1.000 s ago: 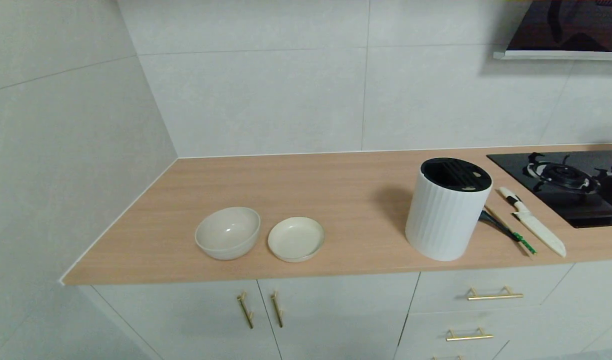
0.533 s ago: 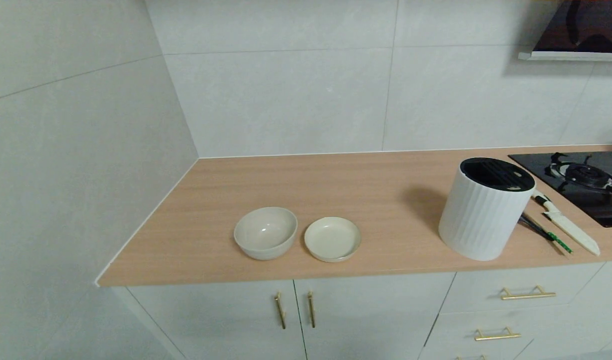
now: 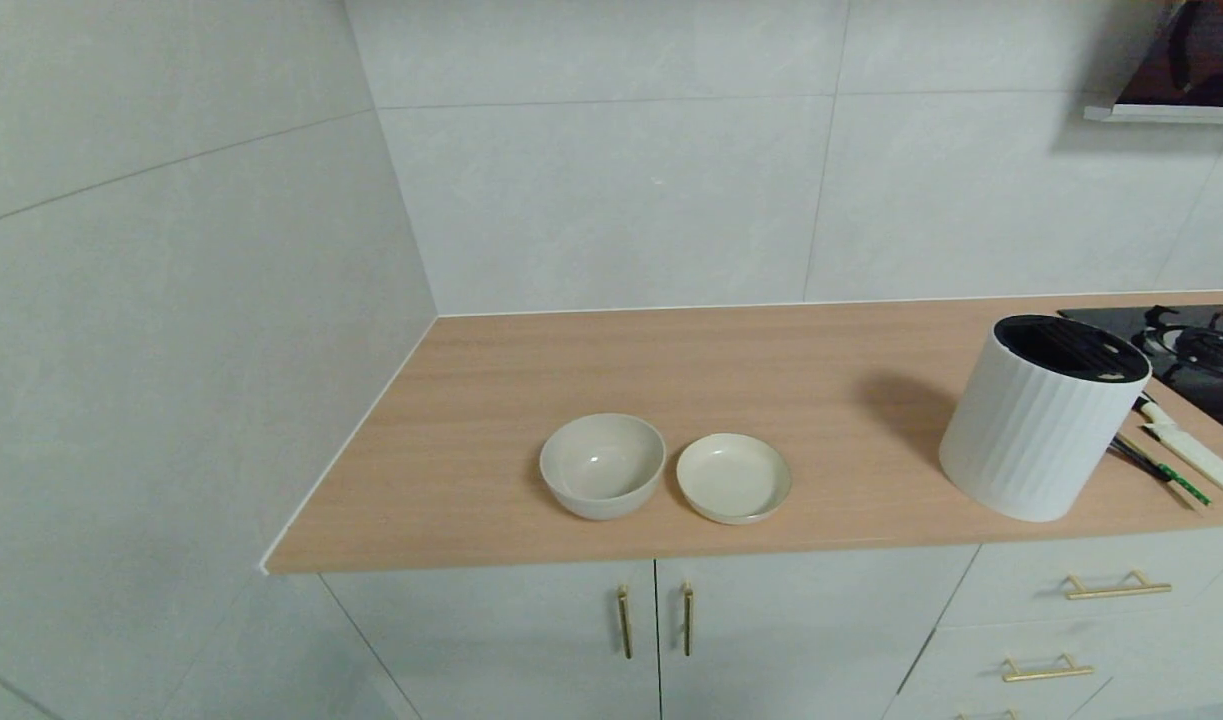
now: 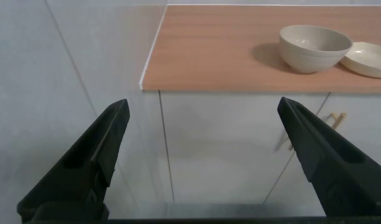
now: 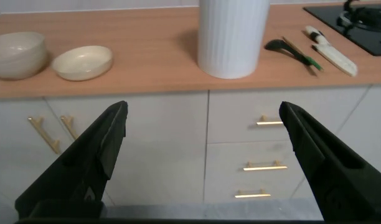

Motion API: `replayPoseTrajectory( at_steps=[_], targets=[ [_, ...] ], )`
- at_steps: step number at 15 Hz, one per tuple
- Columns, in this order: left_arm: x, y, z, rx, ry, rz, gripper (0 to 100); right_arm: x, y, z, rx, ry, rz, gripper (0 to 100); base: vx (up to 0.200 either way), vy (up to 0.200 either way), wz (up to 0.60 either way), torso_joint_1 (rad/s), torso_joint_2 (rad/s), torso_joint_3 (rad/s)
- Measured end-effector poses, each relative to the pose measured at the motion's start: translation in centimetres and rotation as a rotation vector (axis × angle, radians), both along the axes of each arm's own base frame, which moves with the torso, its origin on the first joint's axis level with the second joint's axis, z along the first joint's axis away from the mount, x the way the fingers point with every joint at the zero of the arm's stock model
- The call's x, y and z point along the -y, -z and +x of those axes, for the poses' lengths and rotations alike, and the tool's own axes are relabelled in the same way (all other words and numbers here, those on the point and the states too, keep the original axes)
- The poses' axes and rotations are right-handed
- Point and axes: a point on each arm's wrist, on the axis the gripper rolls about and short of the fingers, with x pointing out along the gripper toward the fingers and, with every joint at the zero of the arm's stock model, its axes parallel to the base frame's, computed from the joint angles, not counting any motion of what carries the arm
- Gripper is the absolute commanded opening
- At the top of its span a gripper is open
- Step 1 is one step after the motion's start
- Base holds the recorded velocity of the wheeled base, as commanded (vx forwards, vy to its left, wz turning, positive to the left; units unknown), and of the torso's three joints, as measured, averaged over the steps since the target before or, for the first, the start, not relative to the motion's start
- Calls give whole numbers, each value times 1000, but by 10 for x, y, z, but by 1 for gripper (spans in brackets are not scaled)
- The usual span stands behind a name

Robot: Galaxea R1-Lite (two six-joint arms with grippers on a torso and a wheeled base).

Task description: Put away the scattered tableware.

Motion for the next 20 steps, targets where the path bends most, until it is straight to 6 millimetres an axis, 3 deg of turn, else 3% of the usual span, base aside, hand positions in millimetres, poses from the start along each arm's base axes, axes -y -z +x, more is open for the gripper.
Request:
replayPoseTrajectory(
  at_steps=[11,20],
  targets=[
    [0,0,0,-1,0,0,100,0,0,0,1,0,0,100,0,0,0,0,0,0],
    [0,0,0,-2,0,0,100,0,0,0,1,0,0,100,0,0,0,-221,485,260]
  ],
)
